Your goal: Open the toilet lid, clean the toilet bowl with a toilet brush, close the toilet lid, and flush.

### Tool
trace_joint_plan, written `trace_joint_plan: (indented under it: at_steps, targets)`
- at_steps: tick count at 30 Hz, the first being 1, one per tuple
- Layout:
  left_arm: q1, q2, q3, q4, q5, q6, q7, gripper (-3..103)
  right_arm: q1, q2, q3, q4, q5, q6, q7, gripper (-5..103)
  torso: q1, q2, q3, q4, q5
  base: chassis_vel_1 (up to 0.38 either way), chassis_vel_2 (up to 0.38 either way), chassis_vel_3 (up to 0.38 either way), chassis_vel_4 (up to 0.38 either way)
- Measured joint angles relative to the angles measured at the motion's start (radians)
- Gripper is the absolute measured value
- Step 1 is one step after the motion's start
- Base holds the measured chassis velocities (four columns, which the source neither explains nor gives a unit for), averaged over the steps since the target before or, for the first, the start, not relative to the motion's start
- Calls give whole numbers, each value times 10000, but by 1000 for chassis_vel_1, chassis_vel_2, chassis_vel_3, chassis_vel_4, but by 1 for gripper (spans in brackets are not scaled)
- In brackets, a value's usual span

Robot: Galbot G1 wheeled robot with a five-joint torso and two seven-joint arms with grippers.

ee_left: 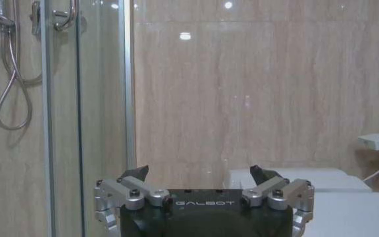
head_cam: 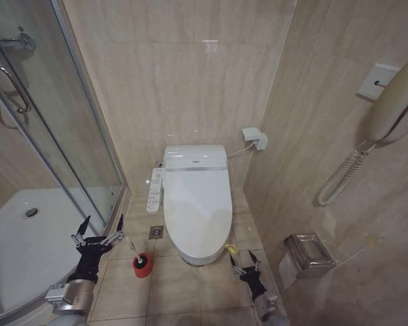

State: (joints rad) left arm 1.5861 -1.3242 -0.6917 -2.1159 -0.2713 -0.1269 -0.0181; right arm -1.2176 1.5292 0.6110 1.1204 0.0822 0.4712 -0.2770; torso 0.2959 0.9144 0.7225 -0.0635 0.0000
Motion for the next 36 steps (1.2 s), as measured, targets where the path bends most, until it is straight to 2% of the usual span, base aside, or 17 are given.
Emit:
trace_joint_plan:
  at_steps: [8,16,19,23,29,36]
  targets:
    - [0,0,0,0,0,0,0,100,210,6,-51,-80,-121,-61,229,93,0,0,0,-1,0,0,0,0,0]
    - [0,0,0,0,0,0,0,100,394,13,-44,-140,-778,-45,727,95,0,0,0,0,0,0,0,0,0]
    - [0,0,0,0,0,0,0,100,545,88,38,-422,-1553,238,1066,95,0,0,0,0,0,0,0,0,0]
    - [0,0,0,0,0,0,0,100,647,160,147,-733,-2116,482,1290,95,0,0,0,0,0,0,0,0,0]
    - [0,0,0,0,0,0,0,100,776,179,199,-1065,-2301,602,1470,96,0,0,0,-1,0,0,0,0,0]
    - [0,0,0,0,0,0,0,100,1015,299,191,-1361,-2624,614,2186,96,0,0,0,0,0,0,0,0,0]
